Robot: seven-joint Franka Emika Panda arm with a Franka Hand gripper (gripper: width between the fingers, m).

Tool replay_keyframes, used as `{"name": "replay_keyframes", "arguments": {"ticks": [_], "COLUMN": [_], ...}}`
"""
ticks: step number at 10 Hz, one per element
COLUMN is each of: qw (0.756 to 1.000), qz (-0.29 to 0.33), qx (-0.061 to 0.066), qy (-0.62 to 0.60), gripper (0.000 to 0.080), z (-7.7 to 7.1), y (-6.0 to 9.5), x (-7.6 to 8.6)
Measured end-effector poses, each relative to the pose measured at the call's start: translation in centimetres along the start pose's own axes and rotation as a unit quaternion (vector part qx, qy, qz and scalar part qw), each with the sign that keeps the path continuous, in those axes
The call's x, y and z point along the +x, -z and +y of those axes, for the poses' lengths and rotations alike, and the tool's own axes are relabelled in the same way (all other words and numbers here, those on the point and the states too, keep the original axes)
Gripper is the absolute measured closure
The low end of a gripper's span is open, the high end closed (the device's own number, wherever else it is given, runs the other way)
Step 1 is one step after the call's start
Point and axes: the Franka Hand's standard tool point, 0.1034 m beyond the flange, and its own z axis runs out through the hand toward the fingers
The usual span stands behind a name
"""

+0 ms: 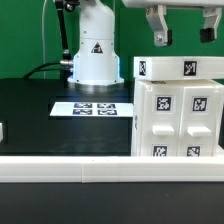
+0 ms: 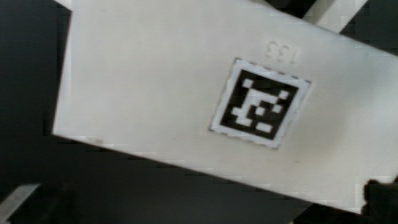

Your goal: Assemble cabinet

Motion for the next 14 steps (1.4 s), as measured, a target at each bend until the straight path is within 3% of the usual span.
{"name": "replay_keyframes", "arguments": {"ticks": [2, 4, 6, 9, 11, 14], "qw": [0.999, 0.985, 0.962, 0.907, 0.887, 0.893], "qz": [-0.005, -0.026, -0.038, -0.06, -0.067, -0.068], "qx": [-0.005, -0.018, -0.019, -0.018, -0.013, -0.012], "qy": [0.045, 0.168, 0.269, 0.416, 0.458, 0.444], "gripper": [0.0002, 0.0002, 0.0002, 0.0002, 0.0002, 0.0002], "z": [0.3, -0.2, -0.6, -0.8, -1.1, -1.0], "y": [0.0, -0.3, -0.4, -0.6, -1.0, -2.2], "x": [-0.2, -0.2, -0.2, -0.4, -0.8, -1.2]}}
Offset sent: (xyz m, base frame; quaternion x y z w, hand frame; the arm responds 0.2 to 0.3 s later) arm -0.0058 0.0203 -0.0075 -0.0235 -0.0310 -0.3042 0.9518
